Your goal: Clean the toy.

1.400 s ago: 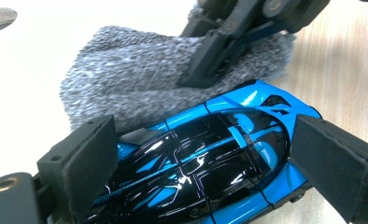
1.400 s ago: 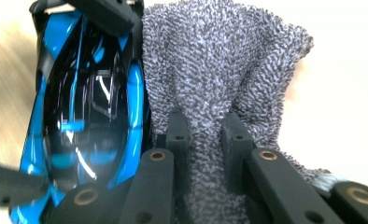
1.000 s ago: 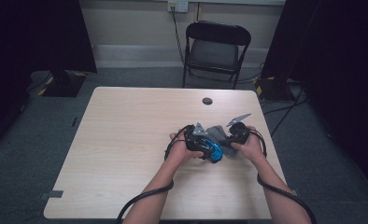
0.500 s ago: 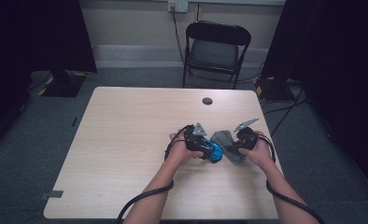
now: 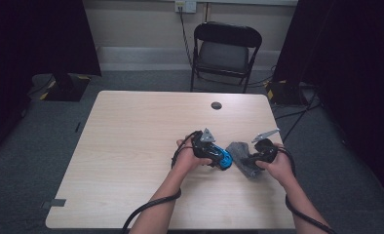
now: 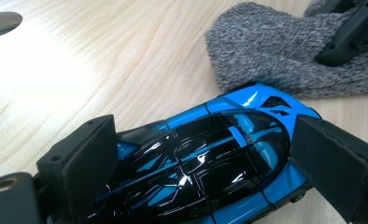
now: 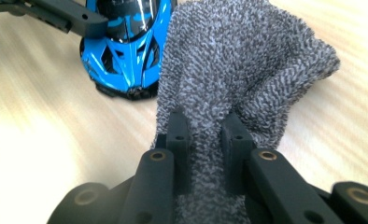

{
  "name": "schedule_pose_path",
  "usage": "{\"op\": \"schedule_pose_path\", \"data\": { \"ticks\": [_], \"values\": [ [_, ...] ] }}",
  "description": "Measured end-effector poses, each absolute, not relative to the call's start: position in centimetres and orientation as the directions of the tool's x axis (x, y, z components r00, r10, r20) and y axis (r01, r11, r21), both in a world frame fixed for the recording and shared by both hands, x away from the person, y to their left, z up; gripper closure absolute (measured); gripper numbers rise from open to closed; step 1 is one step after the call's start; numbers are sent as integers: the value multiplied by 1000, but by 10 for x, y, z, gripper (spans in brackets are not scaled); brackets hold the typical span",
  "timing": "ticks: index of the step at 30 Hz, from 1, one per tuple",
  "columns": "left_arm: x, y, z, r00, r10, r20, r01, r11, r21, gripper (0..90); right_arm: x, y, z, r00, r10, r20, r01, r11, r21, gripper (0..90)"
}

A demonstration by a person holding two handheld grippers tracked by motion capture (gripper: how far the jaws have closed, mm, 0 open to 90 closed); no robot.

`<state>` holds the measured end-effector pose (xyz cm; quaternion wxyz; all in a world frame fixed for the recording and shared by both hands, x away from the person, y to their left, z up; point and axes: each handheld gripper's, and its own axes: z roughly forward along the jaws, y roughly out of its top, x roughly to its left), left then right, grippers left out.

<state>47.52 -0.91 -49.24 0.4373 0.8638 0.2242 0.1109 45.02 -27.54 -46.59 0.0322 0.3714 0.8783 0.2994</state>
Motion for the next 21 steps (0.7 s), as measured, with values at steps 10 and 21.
{"op": "schedule_pose_path", "data": {
  "ticks": [10,21],
  "values": [
    [475,-9,-492,874,486,-1,289,-518,805,75,458,-290,-450,-672,723,160,637,456,622,778],
    [475,-9,-492,874,486,2,288,-521,804,75,502,-266,-444,-663,744,83,615,479,626,777]
  ]
}}
